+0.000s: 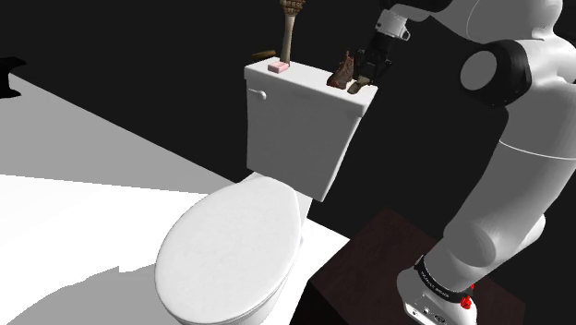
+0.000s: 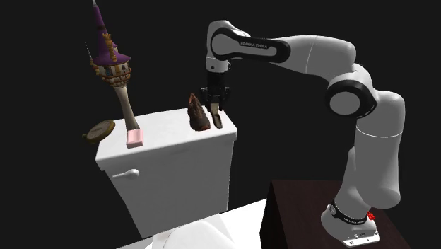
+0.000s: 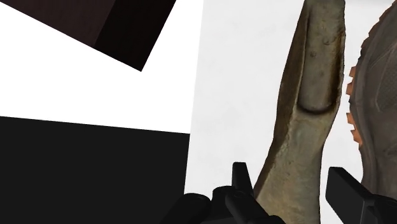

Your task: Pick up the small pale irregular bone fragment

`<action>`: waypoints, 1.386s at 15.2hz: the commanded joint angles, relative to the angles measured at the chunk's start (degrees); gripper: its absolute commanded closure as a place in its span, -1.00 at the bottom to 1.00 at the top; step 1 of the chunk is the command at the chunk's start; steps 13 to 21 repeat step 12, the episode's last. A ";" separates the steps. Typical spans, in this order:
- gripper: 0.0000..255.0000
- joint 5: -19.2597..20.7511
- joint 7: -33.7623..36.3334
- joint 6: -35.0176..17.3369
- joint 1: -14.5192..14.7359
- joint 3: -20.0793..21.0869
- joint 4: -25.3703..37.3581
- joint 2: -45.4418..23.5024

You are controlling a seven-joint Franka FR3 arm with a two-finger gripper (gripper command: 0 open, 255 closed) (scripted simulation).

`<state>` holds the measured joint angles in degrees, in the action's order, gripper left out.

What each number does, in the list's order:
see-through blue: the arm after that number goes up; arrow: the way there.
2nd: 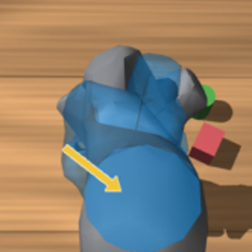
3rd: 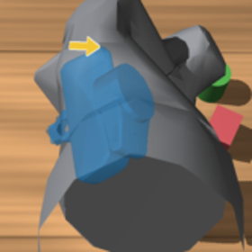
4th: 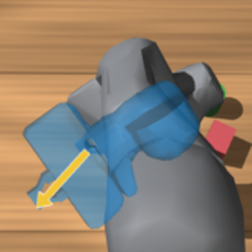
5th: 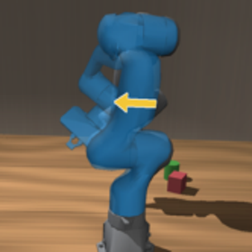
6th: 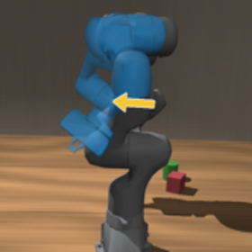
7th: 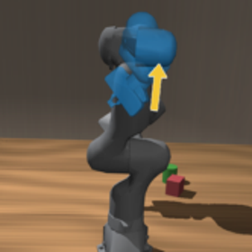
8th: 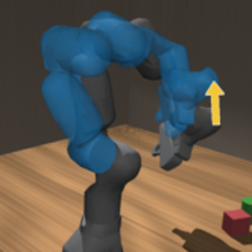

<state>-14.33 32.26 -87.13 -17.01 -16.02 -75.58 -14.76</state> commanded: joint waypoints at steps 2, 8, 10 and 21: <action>1.00 -0.27 0.35 2.72 -0.36 -0.04 3.55 -0.86; 1.00 -1.18 1.10 8.71 -1.44 -0.10 12.13 -3.48; 1.00 -1.63 1.39 10.94 -1.94 -0.09 15.57 -4.70; 1.00 -1.66 1.42 11.11 -1.99 -0.08 15.83 -4.79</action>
